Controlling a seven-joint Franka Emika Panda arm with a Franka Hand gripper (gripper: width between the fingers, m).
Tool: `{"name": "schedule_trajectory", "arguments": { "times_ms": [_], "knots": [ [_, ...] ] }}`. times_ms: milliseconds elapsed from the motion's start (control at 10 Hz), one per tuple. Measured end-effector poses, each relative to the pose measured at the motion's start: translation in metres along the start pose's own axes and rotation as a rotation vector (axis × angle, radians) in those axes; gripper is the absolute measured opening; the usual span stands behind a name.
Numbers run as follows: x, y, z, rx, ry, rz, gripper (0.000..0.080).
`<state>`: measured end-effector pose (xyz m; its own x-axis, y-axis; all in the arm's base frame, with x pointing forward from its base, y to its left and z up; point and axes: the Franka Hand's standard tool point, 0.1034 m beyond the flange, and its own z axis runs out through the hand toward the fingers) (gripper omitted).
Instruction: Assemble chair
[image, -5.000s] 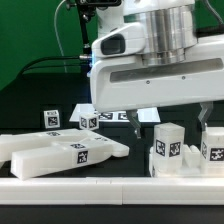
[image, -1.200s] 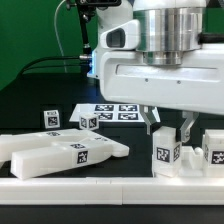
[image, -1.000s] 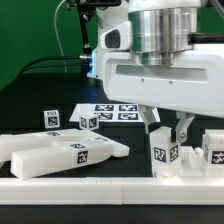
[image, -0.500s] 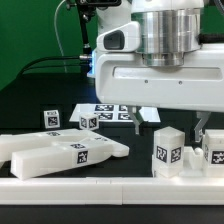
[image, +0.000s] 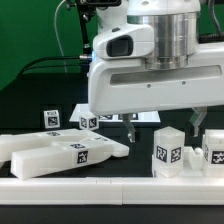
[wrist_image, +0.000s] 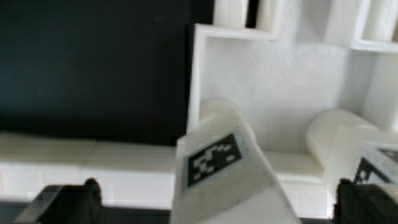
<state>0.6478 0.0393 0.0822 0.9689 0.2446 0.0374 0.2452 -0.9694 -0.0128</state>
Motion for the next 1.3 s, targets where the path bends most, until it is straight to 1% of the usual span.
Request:
{"name": "schedule_trajectory", "arguments": {
  "times_ms": [100,200,300,400,500,600,700,800,1100,1200,1300],
  "knots": [
    [0.007,-0.001,-0.004,-0.022,0.017,-0.180,0.0649],
    [0.014,-0.003,-0.006,-0.031,0.052,-0.231,0.0649],
    [0.013,-0.003,-0.005,-0.028,0.048,-0.166,0.0563],
    [0.012,-0.002,-0.005,-0.029,0.047,-0.170,0.0427],
    [0.013,-0.002,-0.005,-0.027,0.048,-0.145,0.0427],
    [0.012,-0.002,-0.005,-0.024,0.050,-0.029,0.0273],
    [0.012,-0.001,-0.005,-0.022,0.051,0.067,0.0275],
    [0.012,0.000,-0.005,-0.021,0.051,0.109,0.0275],
    [0.011,0.002,-0.004,-0.025,0.054,0.531,0.0275],
    [0.010,0.005,-0.004,-0.020,0.056,0.737,0.0275],
    [0.009,0.008,-0.004,0.003,0.055,0.911,0.0277]
  ]
}}
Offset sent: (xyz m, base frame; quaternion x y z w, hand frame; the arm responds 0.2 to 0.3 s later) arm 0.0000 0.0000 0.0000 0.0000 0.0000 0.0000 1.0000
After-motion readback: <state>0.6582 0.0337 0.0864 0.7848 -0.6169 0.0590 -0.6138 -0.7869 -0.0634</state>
